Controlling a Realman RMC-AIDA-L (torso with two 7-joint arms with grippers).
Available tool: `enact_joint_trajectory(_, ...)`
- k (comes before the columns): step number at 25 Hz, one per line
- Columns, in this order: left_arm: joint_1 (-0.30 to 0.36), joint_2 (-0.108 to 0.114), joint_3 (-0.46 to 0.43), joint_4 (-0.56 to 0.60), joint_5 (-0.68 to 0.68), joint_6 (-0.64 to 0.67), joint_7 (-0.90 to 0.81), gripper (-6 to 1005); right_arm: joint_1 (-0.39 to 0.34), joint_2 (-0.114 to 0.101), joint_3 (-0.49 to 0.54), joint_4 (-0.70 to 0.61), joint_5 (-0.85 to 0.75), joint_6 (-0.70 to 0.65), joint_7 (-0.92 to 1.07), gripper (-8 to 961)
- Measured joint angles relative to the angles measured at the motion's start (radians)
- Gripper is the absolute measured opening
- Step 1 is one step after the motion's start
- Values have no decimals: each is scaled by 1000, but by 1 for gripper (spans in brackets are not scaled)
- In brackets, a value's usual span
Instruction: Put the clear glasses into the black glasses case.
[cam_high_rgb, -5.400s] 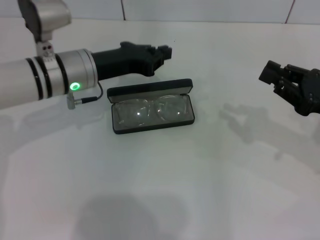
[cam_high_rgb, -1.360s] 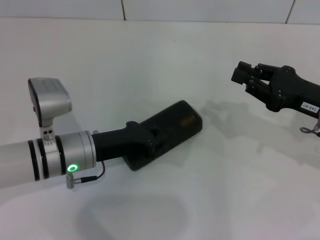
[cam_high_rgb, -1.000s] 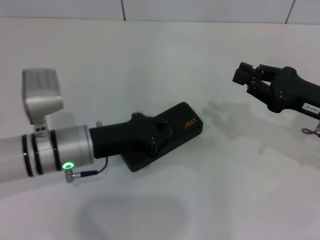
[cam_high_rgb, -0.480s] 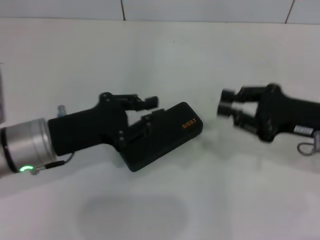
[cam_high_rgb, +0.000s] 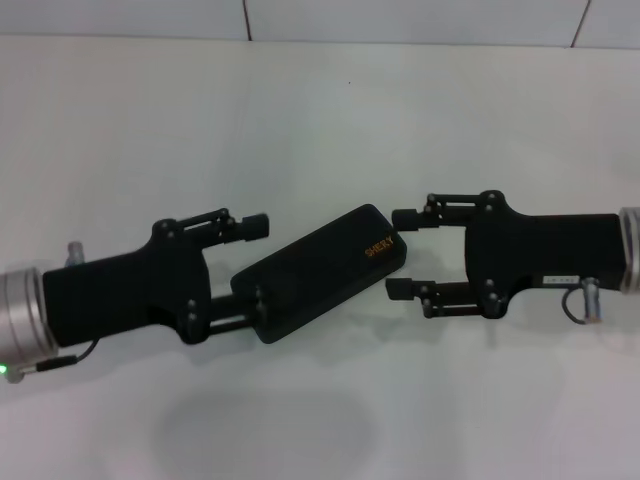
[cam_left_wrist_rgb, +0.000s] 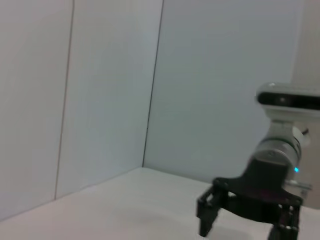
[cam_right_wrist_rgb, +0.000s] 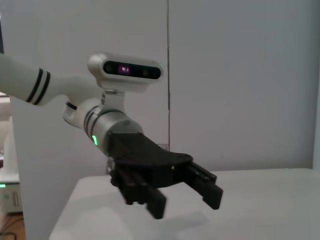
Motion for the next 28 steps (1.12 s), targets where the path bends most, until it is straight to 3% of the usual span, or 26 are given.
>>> enact_joint_trajectory(4, 12, -10, -10, -3, 16, 5, 30, 671, 0, 4, -10, -11, 4, 11, -19, 602)
enact_joint_trajectory(9, 17, -13, -11, -1, 31, 11, 31, 892, 2, -5, -56, -33, 0, 0, -22, 676)
enact_joint_trajectory(28, 24, -19, -13, -8, 38, 19, 34, 894, -3, 2, -58, -28, 0, 12, -24, 682)
